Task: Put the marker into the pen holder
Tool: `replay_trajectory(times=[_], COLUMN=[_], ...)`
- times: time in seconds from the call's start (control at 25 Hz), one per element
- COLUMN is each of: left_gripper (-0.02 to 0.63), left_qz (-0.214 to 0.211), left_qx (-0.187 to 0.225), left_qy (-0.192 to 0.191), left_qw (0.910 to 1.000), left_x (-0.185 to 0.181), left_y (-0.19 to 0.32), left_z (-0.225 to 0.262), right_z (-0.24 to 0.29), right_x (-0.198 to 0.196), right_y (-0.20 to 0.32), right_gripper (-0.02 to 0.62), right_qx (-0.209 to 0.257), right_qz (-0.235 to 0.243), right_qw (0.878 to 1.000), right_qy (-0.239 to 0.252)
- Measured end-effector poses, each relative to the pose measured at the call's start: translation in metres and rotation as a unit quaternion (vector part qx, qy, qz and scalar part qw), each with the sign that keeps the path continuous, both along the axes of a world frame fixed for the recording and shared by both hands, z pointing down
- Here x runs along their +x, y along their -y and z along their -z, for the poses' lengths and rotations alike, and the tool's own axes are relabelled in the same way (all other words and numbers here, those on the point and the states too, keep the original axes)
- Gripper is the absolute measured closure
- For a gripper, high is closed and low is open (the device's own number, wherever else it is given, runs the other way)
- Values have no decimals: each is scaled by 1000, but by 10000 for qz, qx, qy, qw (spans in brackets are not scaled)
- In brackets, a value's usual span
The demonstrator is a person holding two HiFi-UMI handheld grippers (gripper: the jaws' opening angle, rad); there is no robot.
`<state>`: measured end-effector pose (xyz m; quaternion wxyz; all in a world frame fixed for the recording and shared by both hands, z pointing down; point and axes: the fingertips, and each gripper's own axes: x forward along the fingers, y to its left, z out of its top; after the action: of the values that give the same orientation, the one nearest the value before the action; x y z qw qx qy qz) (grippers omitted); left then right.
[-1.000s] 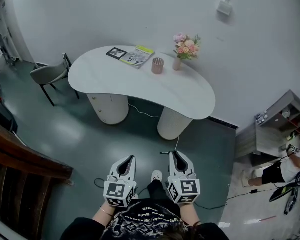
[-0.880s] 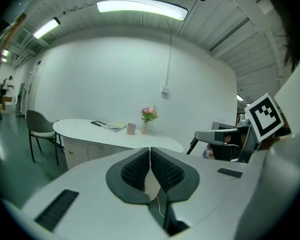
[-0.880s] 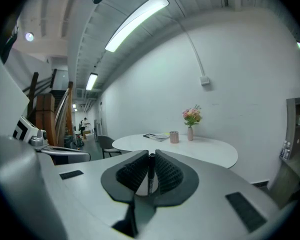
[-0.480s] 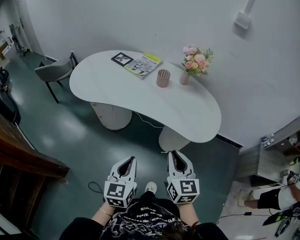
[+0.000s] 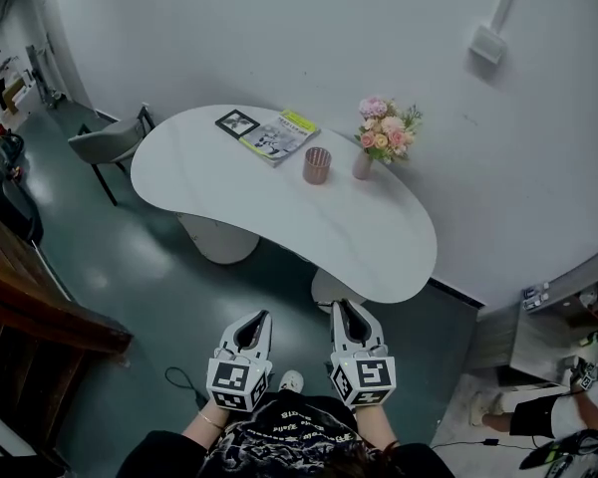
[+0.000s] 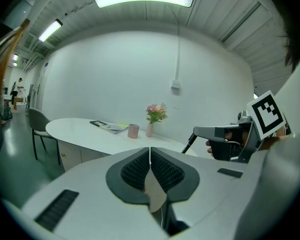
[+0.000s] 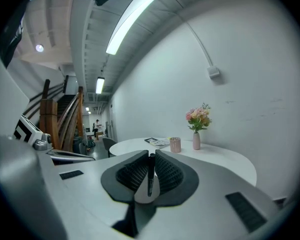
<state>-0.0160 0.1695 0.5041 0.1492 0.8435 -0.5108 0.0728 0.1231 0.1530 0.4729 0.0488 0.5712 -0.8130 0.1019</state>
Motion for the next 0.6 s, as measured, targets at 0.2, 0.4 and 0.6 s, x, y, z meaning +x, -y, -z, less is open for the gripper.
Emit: replay_trajectory(times=[0.2,0.4,0.6], left_gripper=[580,580,580], left_qz=[3,51,-11], left_qx=[23,-18,-41], left_qy=[142,241,199], left_qw=[9999,9997,9998], left_x=[18,18,21], left_y=[6,12,27], left_z=[-1,-1,-7], right_z=[-5,-8,-11], right_x=[17,22,26], right_y=[9,18,25], right_gripper=[531,531,531], right_qx=[-11,-44,-67], right_qz=[54,73,-11], right_qw=[9999,9999,9999], right_qy=[107,147,126])
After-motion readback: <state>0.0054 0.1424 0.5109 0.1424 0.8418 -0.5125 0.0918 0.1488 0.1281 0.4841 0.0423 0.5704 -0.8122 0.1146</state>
